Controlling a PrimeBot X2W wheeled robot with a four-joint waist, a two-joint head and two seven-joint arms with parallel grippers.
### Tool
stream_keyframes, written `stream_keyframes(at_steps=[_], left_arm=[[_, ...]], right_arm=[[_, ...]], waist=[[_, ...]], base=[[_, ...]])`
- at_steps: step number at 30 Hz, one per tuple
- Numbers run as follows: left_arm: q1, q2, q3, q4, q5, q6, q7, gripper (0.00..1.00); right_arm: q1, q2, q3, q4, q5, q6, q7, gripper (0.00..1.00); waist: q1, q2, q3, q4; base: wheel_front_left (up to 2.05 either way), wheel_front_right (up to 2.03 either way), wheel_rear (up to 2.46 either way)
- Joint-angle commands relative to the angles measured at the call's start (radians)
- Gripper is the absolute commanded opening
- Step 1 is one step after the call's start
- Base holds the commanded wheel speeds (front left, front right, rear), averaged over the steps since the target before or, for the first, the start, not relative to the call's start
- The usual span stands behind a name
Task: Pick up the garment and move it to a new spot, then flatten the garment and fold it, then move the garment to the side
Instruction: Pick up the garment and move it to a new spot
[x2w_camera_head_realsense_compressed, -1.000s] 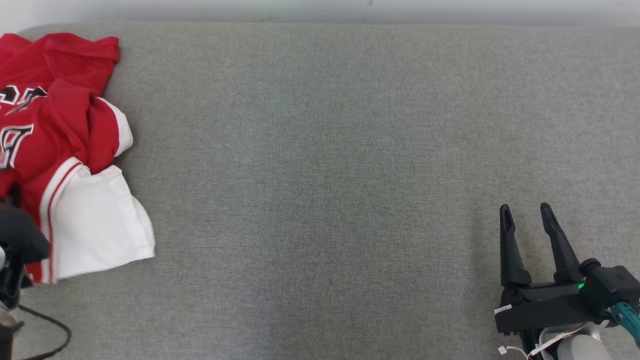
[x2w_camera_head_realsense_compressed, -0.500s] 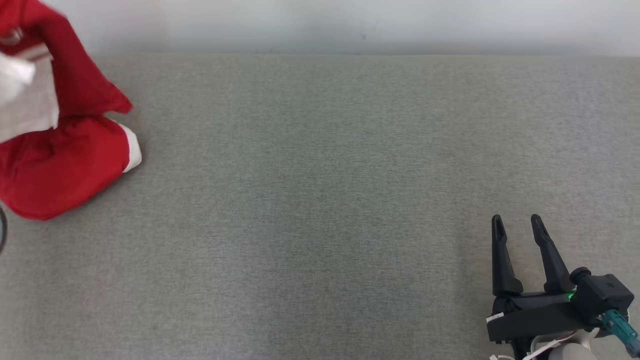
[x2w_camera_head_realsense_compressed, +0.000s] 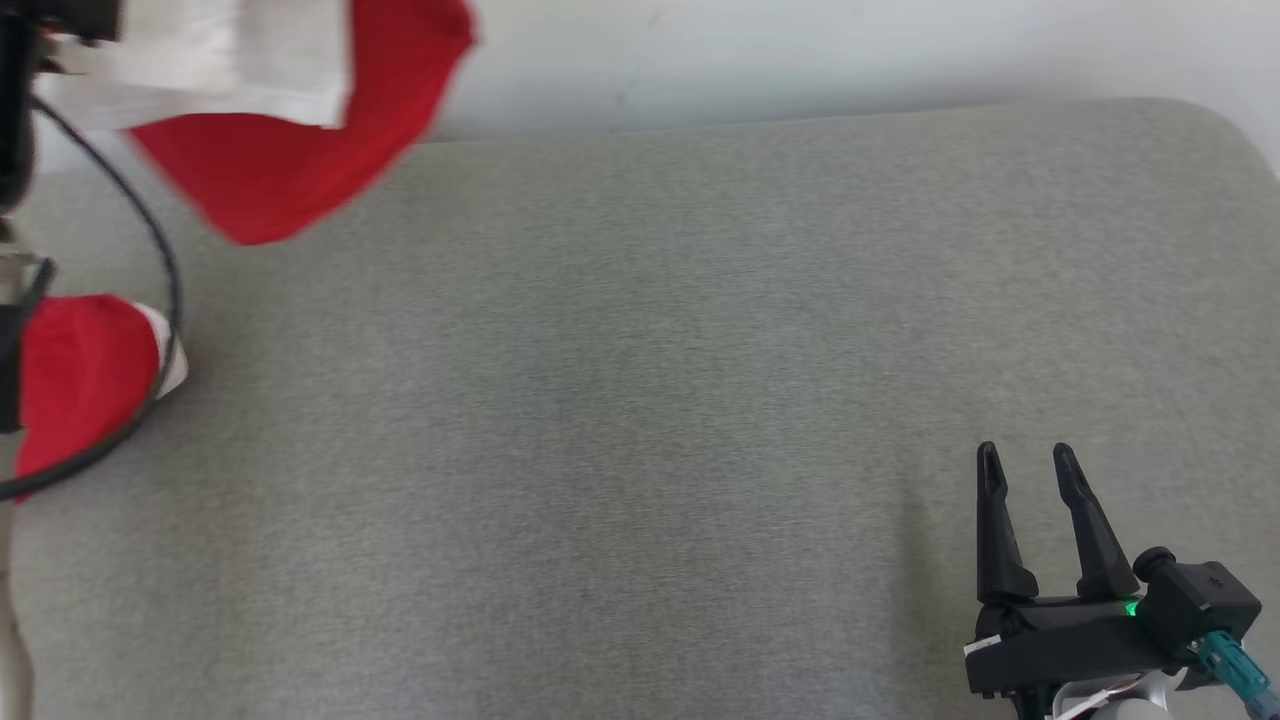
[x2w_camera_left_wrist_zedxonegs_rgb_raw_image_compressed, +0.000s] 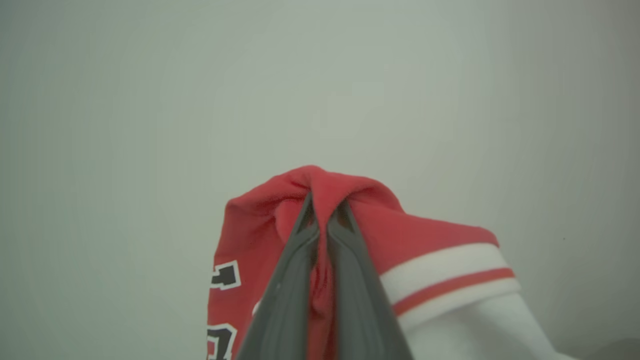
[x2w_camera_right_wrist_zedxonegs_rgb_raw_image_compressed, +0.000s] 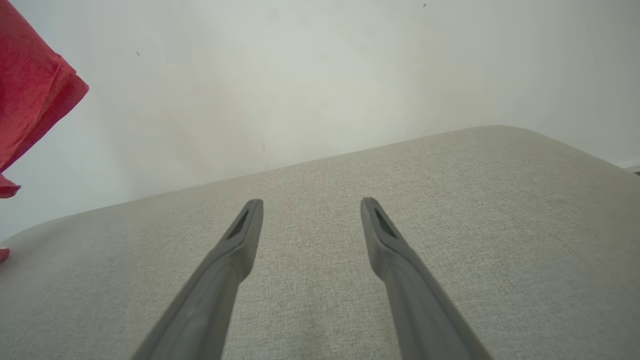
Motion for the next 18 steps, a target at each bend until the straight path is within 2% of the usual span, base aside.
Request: stream_keyframes(at_steps=[1,10,15,18], left_arm=[[0.009,-0.010,-0.014,-0.026,-0.014,-0.003,0.012,0.00],[0.148,-0.122,-0.101,-0.145,-0.065,0.001,0.030,0.00],[0.292,-0.185,-0.150,-0.166,-0.084,0.015,0.014,0.00],[0.348,-0.201,-0.163,-0.155,-0.096,0.021,0.003,0.00]], right_arm=[[-0.003,0.002,0.003,-0.003,0.008,-0.002,0.000,1.00],[0.010,0.004,-0.010,-0.001,0.033,-0.002,0.000,1.00],[0.019,0.004,-0.028,-0.005,0.036,-0.002,-0.001,1.00],[0.022,0.004,-0.029,-0.007,0.039,-0.002,-0.001,1.00]], waist=[[0.0000,0.0000,-0.007,-0.055],[0.0000,0.0000,0.002,-0.165],[0.0000,0.0000,0.001,-0.185],[0.0000,0.0000,0.002,-0.188]], base=[[0.00,0.00,0.00],[0.00,0.00,0.00],[0.00,0.00,0.00],[0.00,0.00,0.00]])
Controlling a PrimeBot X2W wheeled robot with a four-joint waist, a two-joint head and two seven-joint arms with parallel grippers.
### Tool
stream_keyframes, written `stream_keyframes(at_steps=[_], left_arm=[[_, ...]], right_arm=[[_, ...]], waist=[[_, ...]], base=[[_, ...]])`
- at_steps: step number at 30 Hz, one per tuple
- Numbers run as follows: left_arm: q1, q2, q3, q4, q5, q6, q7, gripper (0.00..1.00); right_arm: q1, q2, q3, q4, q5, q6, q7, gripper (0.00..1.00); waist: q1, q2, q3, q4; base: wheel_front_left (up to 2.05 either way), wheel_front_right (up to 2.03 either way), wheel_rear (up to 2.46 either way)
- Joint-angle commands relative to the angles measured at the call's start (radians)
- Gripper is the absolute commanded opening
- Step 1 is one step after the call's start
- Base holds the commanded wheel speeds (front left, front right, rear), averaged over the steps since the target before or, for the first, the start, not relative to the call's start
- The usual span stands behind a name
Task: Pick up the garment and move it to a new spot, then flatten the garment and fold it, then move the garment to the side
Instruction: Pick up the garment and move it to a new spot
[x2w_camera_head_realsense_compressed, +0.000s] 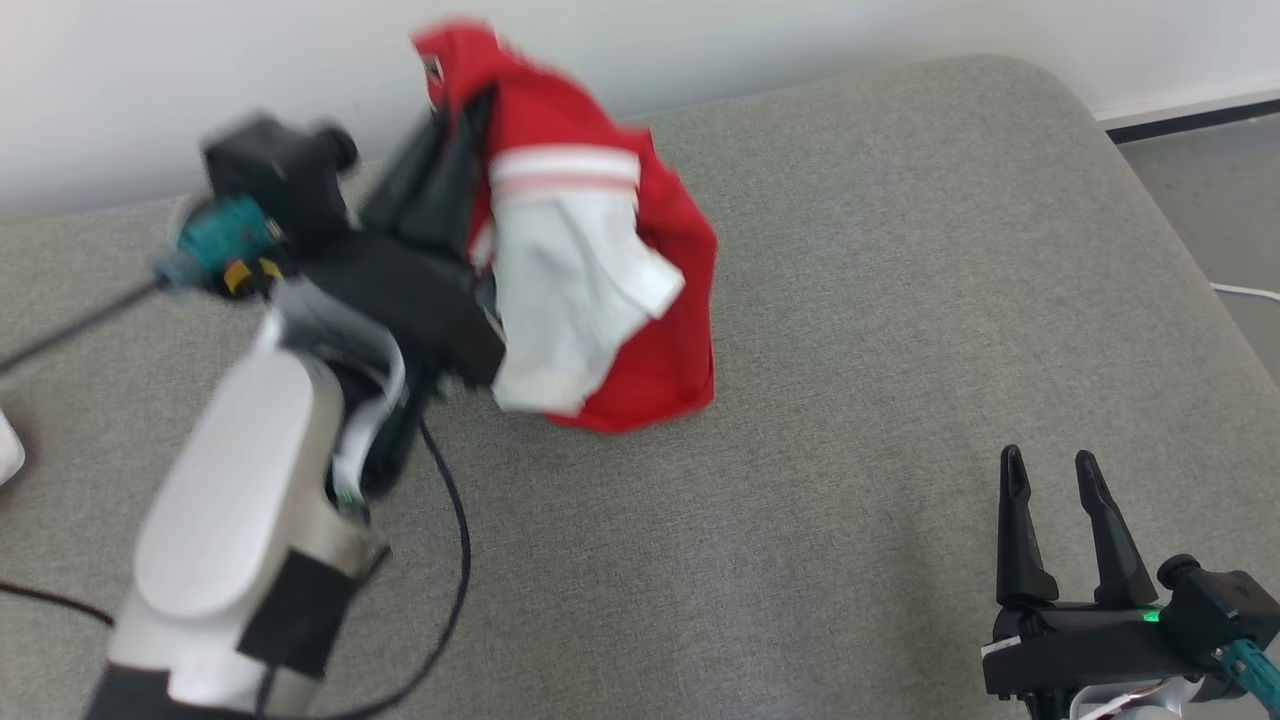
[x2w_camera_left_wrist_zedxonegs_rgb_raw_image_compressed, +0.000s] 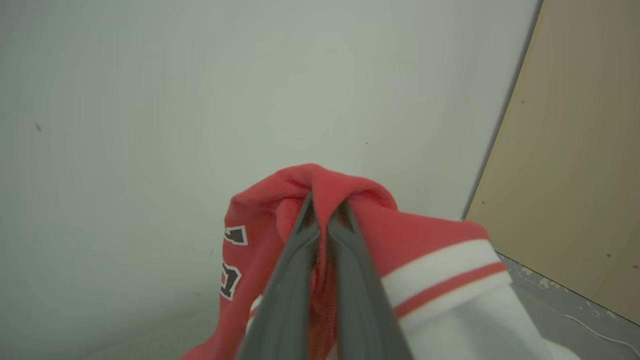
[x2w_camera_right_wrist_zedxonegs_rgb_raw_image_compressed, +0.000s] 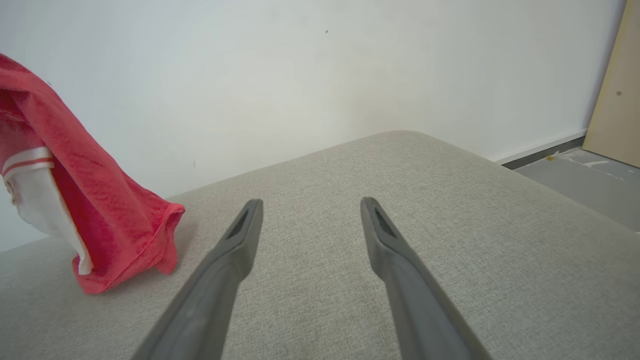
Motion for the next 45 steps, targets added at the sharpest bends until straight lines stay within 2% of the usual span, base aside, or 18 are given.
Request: stream_keyframes(at_steps=[1,6,11,12,13,17,21,27,31,35,41,45], left_arm=[[0.029,-0.001,-0.002,0.007,-0.004,0.003,-0.004,0.00],[0.231,-0.050,-0.040,0.103,-0.026,0.026,-0.067,0.00],[0.337,-0.087,-0.088,0.204,-0.013,0.026,-0.127,0.00],[0.342,-0.093,-0.096,0.218,-0.008,0.023,-0.139,0.37],[0.344,-0.099,-0.109,0.230,0.001,0.018,-0.152,1.00],[0.317,-0.106,-0.111,0.236,0.011,0.014,-0.220,1.00],[0.307,-0.098,-0.069,0.191,0.014,0.035,-0.276,1.00],[0.374,-0.026,0.009,0.093,0.061,0.077,-0.305,1.00],[0.469,0.015,0.107,-0.004,0.097,0.096,-0.306,1.00],[0.588,0.037,0.195,-0.090,0.132,0.087,-0.307,1.00],[0.732,0.020,0.277,-0.147,0.158,0.062,-0.307,1.00],[0.821,-0.013,0.323,-0.164,0.179,0.045,-0.307,1.00]], right_arm=[[0.012,0.001,-0.001,-0.003,0.004,-0.002,-0.001,1.00],[0.002,0.001,0.011,0.009,0.014,-0.002,-0.001,1.00],[0.000,0.001,0.012,0.014,0.006,-0.002,-0.001,1.00],[-0.001,0.001,0.009,0.015,0.001,-0.002,0.000,1.00],[-0.001,0.001,0.002,0.015,-0.003,-0.002,-0.001,1.00],[0.010,0.001,-0.010,0.008,-0.020,-0.002,-0.001,1.00],[0.025,0.001,-0.018,-0.006,-0.032,-0.002,-0.001,1.00],[0.037,0.001,-0.015,-0.022,-0.044,-0.002,-0.001,1.00],[0.046,0.000,-0.007,-0.027,-0.052,-0.002,0.000,1.00],[0.056,0.001,0.001,-0.028,-0.059,-0.002,-0.001,1.00],[0.072,0.001,0.007,-0.025,-0.068,-0.002,-0.001,1.00],[0.086,-0.001,0.017,-0.019,-0.070,-0.002,-0.001,1.00]], waist=[[0.0000,0.0000,0.001,-0.003],[0.0000,0.0000,0.001,0.003],[0.0000,0.0000,-0.001,0.027],[0.0000,0.0000,-0.003,0.033],[0.0000,0.0000,-0.007,0.042],[0.0000,0.0000,-0.029,0.077],[0.0000,0.0000,-0.051,0.120],[0.0000,0.0000,-0.081,0.177],[0.0000,0.0000,-0.100,0.201],[0.0000,0.0000,-0.116,0.215],[0.0000,0.0000,-0.140,0.230],[0.0000,0.0000,-0.157,0.238]], base=[[0.00,0.00,0.00],[0.00,0.00,0.00],[0.00,0.00,0.00],[0.00,0.00,0.00],[0.00,0.00,0.00],[0.00,0.00,0.00],[0.00,0.00,0.00],[0.00,0.00,0.00],[0.00,0.00,0.00],[0.00,0.00,0.00],[0.00,0.00,0.00],[0.00,0.00,0.00]])
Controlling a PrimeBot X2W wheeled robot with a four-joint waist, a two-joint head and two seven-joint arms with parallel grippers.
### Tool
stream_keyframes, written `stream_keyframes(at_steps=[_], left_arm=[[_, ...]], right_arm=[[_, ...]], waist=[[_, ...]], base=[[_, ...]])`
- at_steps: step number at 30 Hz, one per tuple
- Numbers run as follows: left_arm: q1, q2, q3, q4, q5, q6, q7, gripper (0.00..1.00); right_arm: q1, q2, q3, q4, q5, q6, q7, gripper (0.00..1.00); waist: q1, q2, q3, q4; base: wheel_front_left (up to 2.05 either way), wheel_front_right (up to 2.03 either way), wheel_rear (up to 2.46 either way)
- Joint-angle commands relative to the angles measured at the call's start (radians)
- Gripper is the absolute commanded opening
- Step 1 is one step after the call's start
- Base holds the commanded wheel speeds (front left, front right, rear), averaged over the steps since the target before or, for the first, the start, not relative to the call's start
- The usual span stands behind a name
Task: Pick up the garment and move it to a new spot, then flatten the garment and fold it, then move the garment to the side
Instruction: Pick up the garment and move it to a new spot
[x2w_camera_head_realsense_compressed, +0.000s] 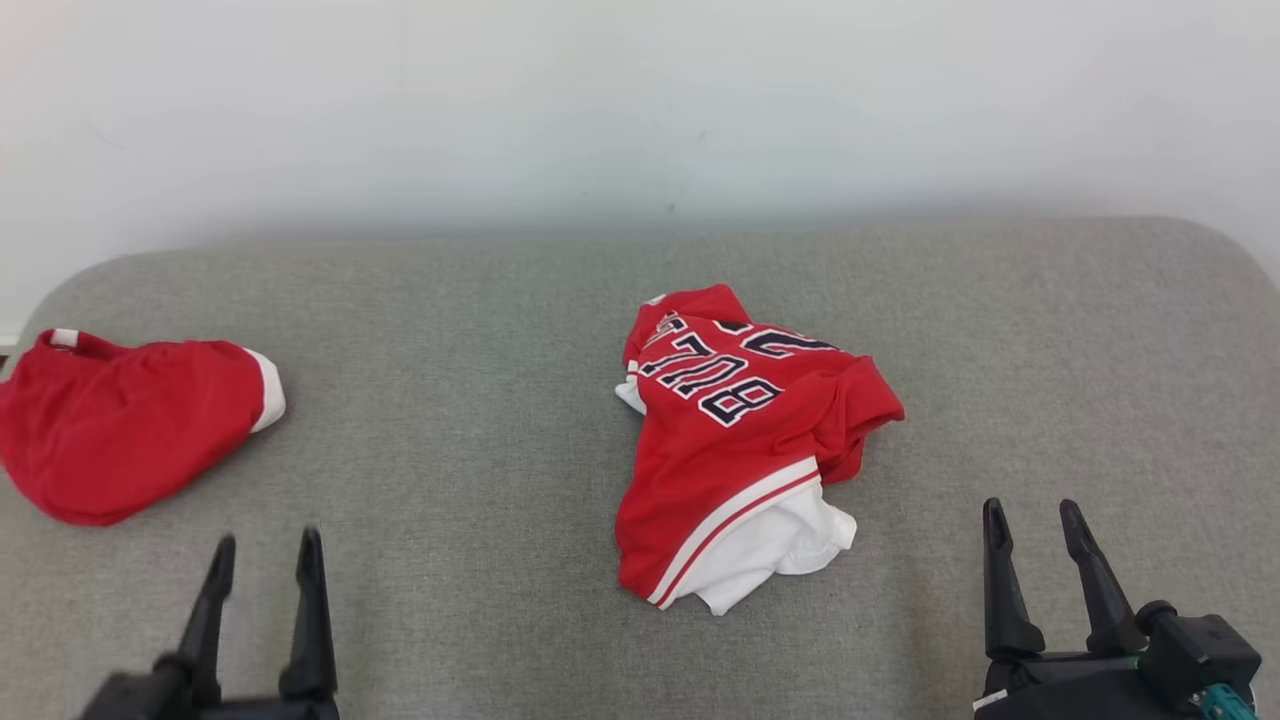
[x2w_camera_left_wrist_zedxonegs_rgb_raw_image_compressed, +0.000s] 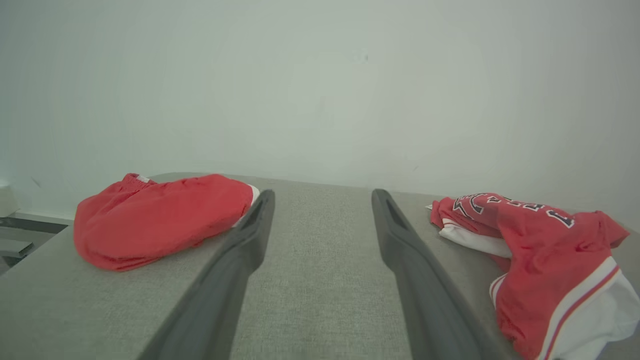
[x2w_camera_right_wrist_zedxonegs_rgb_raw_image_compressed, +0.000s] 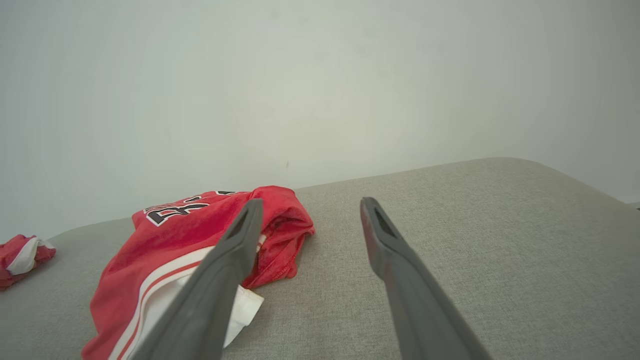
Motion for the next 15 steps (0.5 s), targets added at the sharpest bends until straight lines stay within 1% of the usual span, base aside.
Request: stream_keyframes(at_steps=[1,5,15], left_arm=[[0.032,-0.011,0.009,-0.003,0.017,-0.003,-0.003,1.00],[0.073,-0.057,0.041,-0.014,0.045,-0.020,-0.003,1.00],[0.100,-0.104,0.094,-0.007,0.110,-0.054,-0.003,1.00]], right_arm=[[0.011,-0.005,0.003,0.002,-0.005,-0.002,0.000,1.00],[0.021,-0.012,0.010,0.009,0.002,-0.002,0.000,1.00],[0.035,-0.015,0.030,0.022,0.007,-0.002,0.000,1.00]], waist=[[0.0001,0.0000,-0.012,0.009],[0.0001,0.0000,-0.021,0.017],[0.0001,0.0000,-0.035,0.013]], base=[[0.00,0.00,0.00],[0.00,0.00,0.00],[0.00,0.00,0.00]])
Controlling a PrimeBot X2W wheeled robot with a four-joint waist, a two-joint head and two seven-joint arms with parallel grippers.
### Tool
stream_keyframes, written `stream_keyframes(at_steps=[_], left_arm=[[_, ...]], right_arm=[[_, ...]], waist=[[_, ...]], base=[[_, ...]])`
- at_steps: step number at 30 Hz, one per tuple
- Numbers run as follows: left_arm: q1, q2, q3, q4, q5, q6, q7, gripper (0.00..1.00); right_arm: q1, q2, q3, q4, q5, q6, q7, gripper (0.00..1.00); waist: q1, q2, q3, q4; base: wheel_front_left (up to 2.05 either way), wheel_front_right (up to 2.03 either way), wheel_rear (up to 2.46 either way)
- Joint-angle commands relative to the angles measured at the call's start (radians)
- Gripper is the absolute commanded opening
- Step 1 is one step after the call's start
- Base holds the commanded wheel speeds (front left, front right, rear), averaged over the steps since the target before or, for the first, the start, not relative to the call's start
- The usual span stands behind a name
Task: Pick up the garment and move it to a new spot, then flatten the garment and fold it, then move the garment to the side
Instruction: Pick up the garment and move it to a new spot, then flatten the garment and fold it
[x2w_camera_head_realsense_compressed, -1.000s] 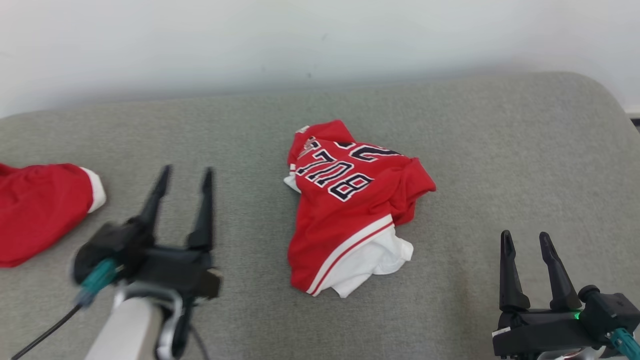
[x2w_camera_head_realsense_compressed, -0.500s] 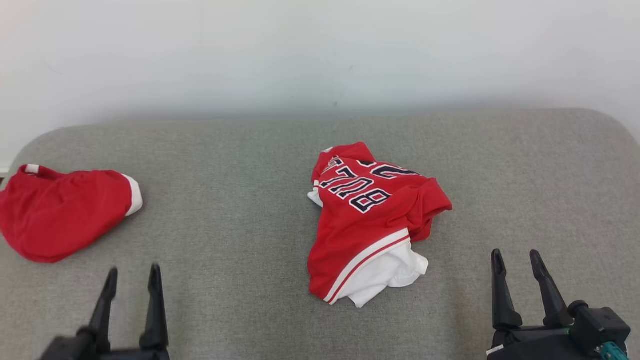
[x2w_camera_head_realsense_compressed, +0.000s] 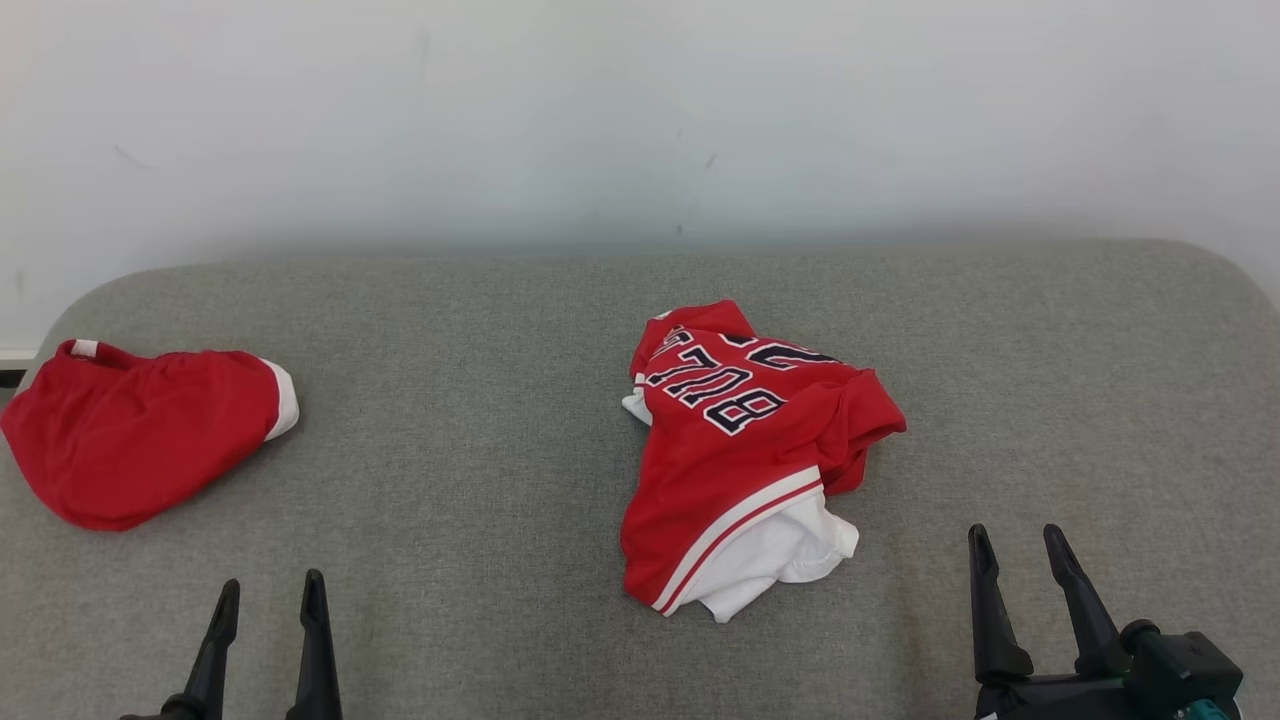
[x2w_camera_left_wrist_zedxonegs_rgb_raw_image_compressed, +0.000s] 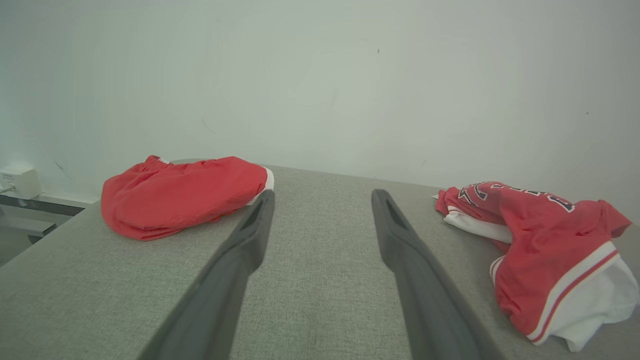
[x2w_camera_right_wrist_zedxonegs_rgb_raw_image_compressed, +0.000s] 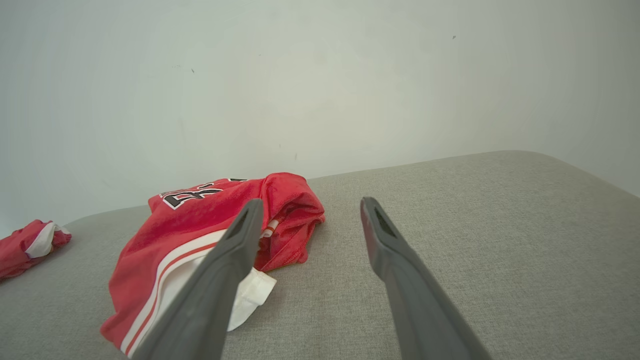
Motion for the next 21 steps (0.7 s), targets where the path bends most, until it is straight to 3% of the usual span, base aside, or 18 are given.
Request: stream_keyframes(at_steps=[1,21], left_arm=[[0.007,-0.006,0.008,-0.002,0.017,-0.004,-0.003,1.00],[-0.005,-0.031,0.038,0.018,0.052,-0.026,-0.003,1.00]], right_arm=[[0.010,-0.005,0.003,0.000,0.000,-0.002,-0.001,1.00],[0.009,-0.008,0.005,0.015,0.009,-0.002,-0.001,1.00]], waist=[[0.0001,0.0000,0.000,-0.002],[0.0001,0.0000,-0.002,-0.009]], base=[[0.00,0.00,0.00],[0.00,0.00,0.00]])
